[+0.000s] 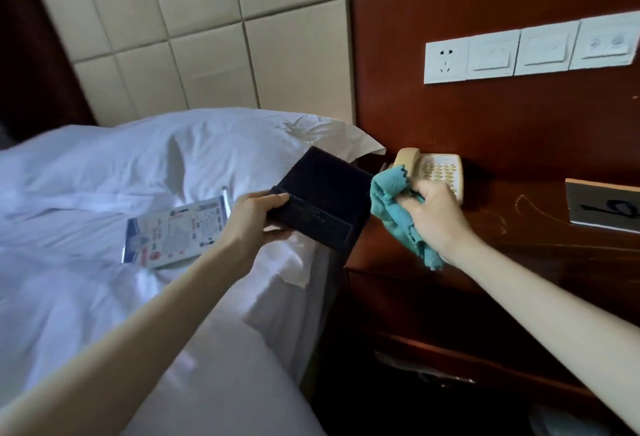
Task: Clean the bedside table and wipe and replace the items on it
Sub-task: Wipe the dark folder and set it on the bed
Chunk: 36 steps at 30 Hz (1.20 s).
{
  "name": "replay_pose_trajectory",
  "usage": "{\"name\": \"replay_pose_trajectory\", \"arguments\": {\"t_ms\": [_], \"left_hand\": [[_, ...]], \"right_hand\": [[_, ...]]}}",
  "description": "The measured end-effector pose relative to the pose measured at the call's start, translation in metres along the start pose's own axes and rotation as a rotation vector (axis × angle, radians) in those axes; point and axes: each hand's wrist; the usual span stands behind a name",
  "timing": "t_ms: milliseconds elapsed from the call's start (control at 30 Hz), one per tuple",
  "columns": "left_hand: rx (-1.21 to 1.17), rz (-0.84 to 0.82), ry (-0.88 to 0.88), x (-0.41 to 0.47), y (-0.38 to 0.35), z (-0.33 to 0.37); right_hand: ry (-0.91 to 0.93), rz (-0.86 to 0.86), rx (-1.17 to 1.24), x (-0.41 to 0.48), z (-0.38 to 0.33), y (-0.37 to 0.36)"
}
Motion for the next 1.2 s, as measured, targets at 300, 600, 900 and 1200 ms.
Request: {"name": "replay_pose_trajectory", "arguments": {"t_ms": [300,600,900,1200], "left_hand": [[-0.175,0.412,0.030,0.010,0.120,-0.001],[-0.207,0.658,0.149,0.015,0.180,-0.024],[0.496,0.659,0.208,0.017,0.181,-0.033],[0.800,0.558,-0.261,0.011,0.145,-0.016]], "right_hand": [[0.044,-0.052,-0.061,0.013,-0.019,-0.083],[0.111,-0.084,-0.177,0.021,-0.039,-0.127],[0.055,-0.056,-0.163,0.017,-0.033,-0.130],[0.041,-0.021,-0.186,0.008,-0.030,-0.103]]}}
Point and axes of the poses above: each hand's wrist, its own x-axis towards the middle knuckle, its own y-axis out of the back of the hand, z = x × y, and after that the axes turned 7 degrees about x, right-handed
